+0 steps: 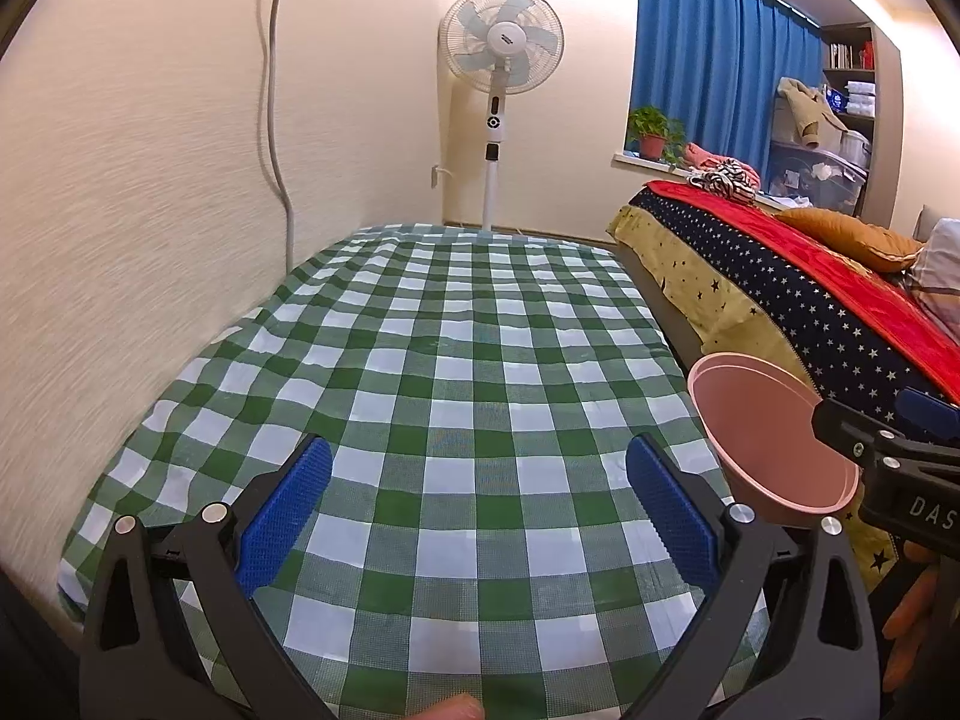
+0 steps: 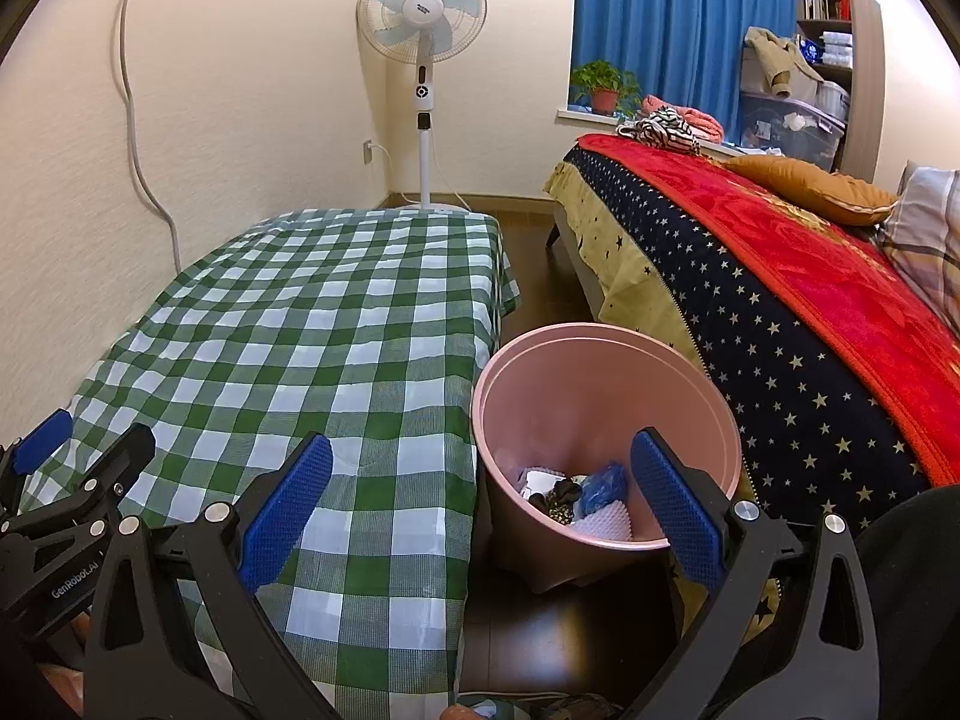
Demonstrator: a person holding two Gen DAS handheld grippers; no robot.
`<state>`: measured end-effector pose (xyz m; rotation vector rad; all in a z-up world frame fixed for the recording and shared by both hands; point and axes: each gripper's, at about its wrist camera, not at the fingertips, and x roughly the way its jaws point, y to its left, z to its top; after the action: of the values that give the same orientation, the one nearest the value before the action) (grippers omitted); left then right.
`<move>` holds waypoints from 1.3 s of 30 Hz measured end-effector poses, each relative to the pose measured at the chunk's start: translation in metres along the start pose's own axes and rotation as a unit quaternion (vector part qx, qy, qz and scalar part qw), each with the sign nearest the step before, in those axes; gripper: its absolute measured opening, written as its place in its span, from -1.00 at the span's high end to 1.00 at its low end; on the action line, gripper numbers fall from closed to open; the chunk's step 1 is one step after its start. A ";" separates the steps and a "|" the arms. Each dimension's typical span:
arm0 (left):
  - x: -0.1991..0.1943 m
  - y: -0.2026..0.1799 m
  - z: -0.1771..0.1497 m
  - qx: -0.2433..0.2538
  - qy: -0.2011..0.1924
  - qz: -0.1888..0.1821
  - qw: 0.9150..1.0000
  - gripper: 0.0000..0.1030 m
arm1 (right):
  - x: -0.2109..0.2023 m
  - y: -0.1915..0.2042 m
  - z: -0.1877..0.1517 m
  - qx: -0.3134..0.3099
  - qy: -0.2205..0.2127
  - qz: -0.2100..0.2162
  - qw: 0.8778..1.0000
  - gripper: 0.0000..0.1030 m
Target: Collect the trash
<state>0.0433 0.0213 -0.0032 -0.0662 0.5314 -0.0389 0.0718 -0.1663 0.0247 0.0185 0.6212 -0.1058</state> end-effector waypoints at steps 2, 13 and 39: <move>0.000 0.000 0.000 -0.001 0.000 0.000 1.000 -0.85 | 0.000 0.000 0.000 0.000 0.000 0.000 1.000 -0.90; -0.001 -0.001 0.000 0.000 -0.003 -0.001 1.000 -0.85 | 0.001 0.000 -0.001 0.001 0.001 0.000 1.000 -0.90; -0.001 0.000 0.003 0.003 -0.006 -0.004 1.000 -0.85 | 0.001 0.000 -0.001 0.002 0.001 0.000 1.000 -0.90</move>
<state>0.0436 0.0213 -0.0004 -0.0635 0.5197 -0.0486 0.0724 -0.1665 0.0234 0.0230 0.6232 -0.1080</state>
